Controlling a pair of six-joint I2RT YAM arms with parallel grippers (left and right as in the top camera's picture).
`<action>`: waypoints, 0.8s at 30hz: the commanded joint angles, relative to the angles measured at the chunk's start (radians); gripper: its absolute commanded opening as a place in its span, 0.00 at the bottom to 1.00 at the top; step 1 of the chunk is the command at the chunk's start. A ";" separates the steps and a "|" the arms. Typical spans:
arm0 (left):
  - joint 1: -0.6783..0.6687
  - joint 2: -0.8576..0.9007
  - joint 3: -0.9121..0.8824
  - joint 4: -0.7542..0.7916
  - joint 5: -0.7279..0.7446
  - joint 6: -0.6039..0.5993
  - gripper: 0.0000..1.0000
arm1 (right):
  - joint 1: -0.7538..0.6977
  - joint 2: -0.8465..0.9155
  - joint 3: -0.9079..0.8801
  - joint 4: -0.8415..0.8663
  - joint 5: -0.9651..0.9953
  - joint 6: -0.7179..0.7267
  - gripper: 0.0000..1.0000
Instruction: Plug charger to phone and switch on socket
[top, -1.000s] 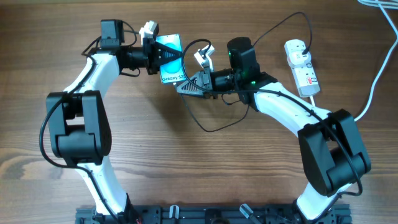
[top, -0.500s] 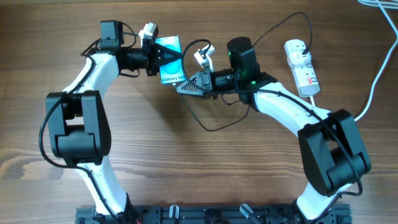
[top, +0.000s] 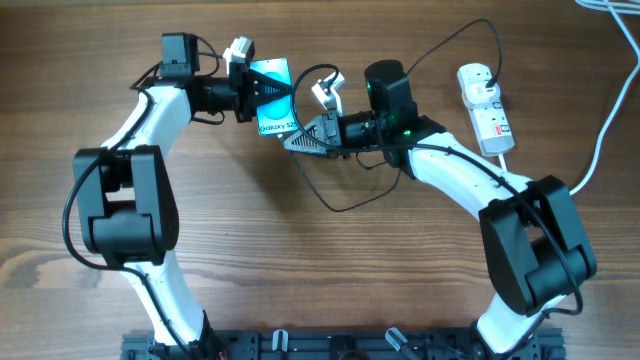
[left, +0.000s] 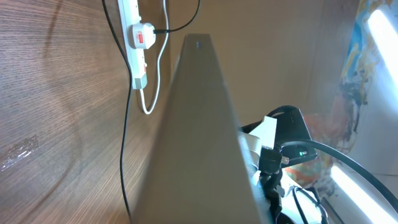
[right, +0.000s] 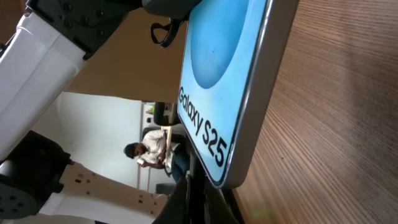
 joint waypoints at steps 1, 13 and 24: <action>-0.035 -0.026 -0.008 -0.019 0.082 0.008 0.04 | -0.004 -0.015 0.023 0.018 0.183 -0.024 0.04; -0.035 -0.026 -0.008 -0.019 0.082 0.008 0.04 | 0.046 -0.015 0.023 0.018 0.285 -0.016 0.04; -0.015 -0.026 -0.008 0.012 0.081 0.008 0.04 | 0.045 -0.015 0.023 -0.128 0.193 -0.195 0.04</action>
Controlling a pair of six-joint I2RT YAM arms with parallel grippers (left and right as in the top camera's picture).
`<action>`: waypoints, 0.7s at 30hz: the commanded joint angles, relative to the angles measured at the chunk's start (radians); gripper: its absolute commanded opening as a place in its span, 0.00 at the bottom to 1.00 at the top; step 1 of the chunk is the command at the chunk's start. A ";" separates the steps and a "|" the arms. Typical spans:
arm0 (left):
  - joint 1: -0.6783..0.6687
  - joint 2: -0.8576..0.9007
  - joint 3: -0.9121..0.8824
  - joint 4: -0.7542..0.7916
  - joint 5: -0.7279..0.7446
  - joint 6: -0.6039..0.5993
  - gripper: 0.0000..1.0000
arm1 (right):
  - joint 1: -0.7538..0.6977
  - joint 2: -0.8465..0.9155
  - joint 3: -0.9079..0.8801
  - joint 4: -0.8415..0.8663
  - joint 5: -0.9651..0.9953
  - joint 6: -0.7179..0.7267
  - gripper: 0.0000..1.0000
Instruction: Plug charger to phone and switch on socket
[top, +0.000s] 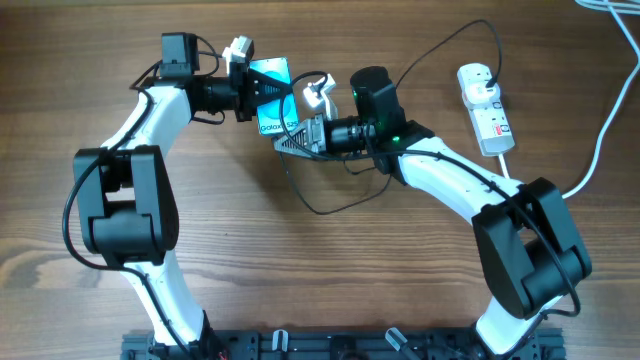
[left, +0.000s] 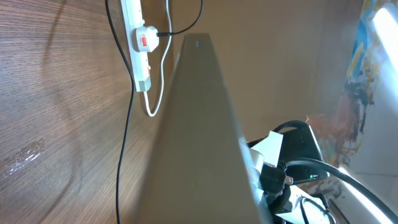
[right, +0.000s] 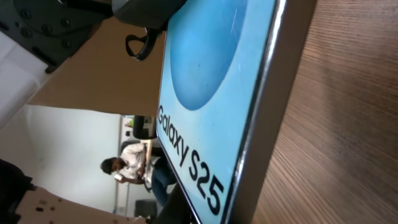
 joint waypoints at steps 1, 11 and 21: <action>-0.008 -0.026 -0.007 -0.003 0.093 0.002 0.04 | -0.013 -0.014 0.020 -0.167 0.050 -0.199 0.04; 0.037 -0.026 -0.007 -0.003 0.089 0.006 0.04 | -0.087 -0.014 0.020 -0.762 0.534 -0.435 0.04; 0.035 -0.026 -0.007 -0.003 0.070 0.009 0.04 | -0.110 -0.014 0.020 -0.899 0.976 -0.444 0.04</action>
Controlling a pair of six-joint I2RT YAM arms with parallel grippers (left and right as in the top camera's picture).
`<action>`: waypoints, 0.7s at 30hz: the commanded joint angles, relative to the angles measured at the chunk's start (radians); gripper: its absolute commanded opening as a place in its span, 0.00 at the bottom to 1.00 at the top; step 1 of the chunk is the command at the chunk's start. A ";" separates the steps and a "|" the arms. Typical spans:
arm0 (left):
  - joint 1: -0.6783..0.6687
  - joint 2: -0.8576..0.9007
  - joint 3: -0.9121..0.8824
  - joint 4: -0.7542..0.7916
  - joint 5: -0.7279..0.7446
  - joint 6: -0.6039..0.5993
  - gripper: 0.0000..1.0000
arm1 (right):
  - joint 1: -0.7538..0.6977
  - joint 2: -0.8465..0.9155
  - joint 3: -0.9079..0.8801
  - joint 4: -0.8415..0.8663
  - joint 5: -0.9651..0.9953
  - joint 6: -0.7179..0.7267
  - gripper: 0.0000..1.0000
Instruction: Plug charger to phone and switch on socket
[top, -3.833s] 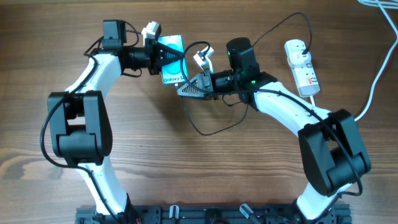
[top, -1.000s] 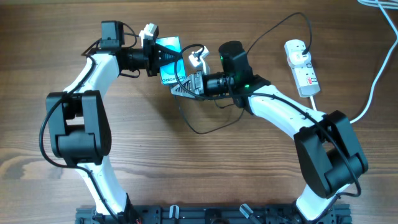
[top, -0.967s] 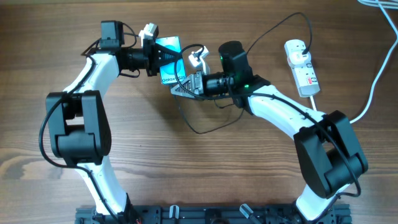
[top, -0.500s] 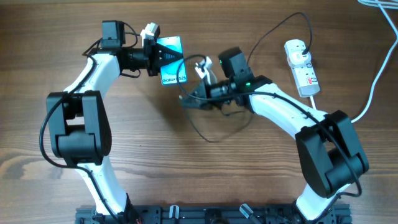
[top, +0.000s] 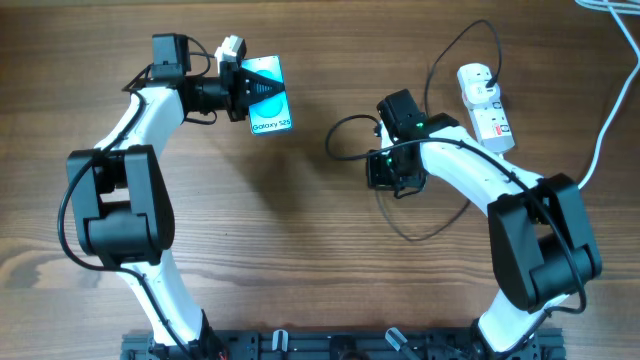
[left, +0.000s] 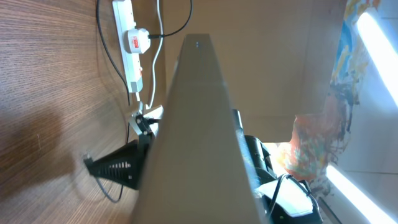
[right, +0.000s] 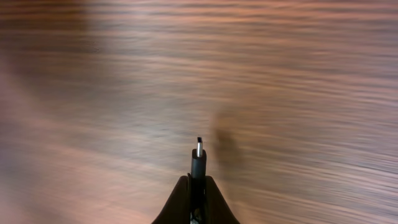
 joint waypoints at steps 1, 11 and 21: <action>-0.003 -0.026 -0.005 0.000 0.027 0.009 0.04 | 0.004 -0.015 0.008 -0.035 0.166 -0.020 0.04; -0.004 -0.026 -0.005 0.000 0.028 0.009 0.04 | 0.004 -0.015 0.008 -0.071 0.172 -0.017 0.29; -0.005 -0.026 -0.005 0.000 0.028 0.009 0.04 | 0.040 -0.013 0.008 -0.086 0.143 -0.024 0.33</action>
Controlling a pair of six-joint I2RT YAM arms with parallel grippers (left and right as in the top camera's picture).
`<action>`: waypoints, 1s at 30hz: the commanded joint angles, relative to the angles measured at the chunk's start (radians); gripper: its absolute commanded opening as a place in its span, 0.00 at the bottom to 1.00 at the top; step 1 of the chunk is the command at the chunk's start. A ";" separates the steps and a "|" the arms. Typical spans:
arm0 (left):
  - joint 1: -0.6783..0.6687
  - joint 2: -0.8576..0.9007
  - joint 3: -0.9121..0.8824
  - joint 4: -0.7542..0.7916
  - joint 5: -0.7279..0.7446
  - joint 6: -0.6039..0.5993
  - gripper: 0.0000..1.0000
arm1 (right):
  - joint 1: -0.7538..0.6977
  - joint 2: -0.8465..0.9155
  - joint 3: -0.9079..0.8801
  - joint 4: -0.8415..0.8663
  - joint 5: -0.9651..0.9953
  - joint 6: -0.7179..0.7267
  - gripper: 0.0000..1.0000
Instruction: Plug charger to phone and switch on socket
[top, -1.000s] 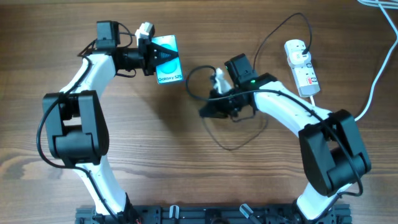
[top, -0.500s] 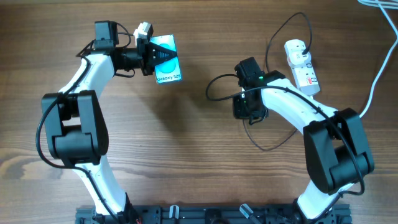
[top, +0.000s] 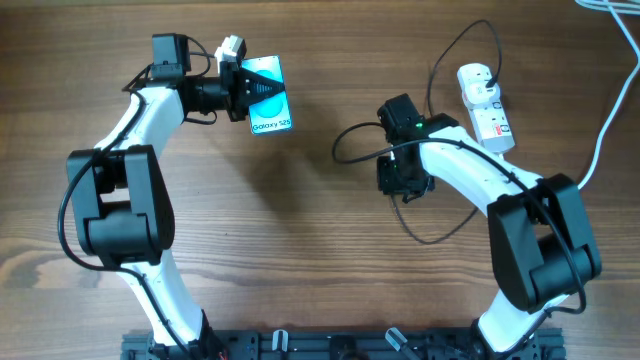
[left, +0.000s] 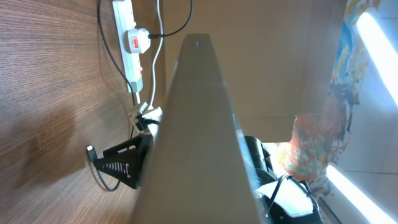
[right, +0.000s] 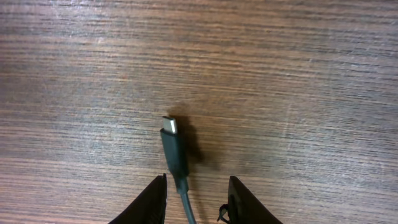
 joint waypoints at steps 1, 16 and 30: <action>-0.005 -0.026 -0.005 0.000 0.028 0.009 0.04 | 0.039 -0.013 0.008 0.000 -0.002 -0.010 0.33; -0.005 -0.026 -0.005 0.000 0.032 0.008 0.04 | 0.084 0.037 0.008 0.034 0.109 -0.009 0.32; -0.005 -0.026 -0.005 -0.001 0.032 0.008 0.04 | 0.084 0.053 0.008 0.013 0.109 -0.006 0.13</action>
